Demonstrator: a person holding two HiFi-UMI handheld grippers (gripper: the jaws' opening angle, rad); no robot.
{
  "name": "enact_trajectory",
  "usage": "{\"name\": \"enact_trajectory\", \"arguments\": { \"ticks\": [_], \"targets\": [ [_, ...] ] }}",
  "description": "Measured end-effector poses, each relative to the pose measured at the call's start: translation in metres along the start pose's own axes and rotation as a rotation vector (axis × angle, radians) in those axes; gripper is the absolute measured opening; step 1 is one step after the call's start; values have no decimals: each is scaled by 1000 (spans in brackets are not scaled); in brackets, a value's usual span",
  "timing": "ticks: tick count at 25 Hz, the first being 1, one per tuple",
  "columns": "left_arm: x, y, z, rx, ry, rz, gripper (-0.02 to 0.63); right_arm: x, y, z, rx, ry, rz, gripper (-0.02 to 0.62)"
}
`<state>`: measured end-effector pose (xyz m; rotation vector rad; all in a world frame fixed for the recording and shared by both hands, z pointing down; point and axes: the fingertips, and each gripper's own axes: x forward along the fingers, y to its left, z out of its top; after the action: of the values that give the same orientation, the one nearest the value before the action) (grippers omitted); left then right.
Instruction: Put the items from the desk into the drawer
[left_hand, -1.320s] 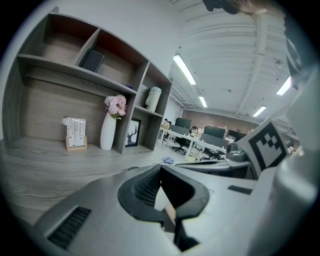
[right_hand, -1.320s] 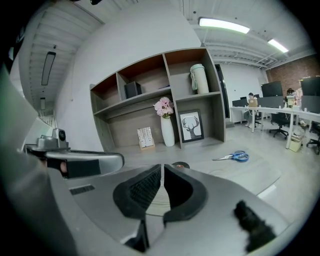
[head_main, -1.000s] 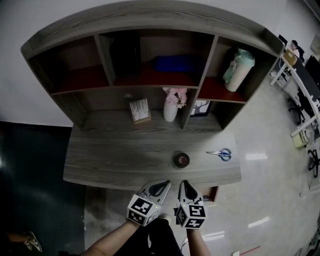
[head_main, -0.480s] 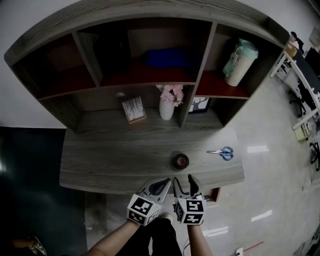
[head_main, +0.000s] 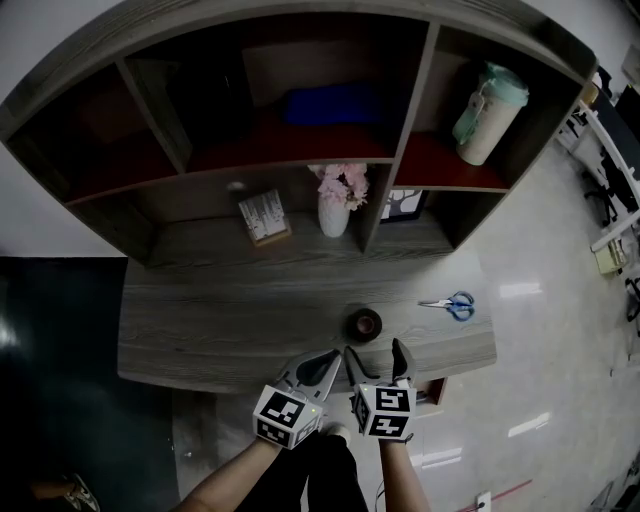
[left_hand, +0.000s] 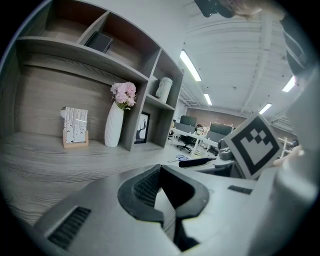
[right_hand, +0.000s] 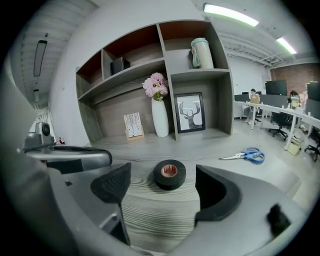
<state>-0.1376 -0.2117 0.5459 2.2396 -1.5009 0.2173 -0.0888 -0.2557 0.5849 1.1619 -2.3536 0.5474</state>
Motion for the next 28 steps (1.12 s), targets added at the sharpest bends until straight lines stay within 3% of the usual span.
{"name": "enact_trajectory", "arguments": {
  "ticks": [28],
  "targets": [
    [35,43,-14,-48,2,14,9,79,-12,-12,-32,158,-32,380]
  ]
}}
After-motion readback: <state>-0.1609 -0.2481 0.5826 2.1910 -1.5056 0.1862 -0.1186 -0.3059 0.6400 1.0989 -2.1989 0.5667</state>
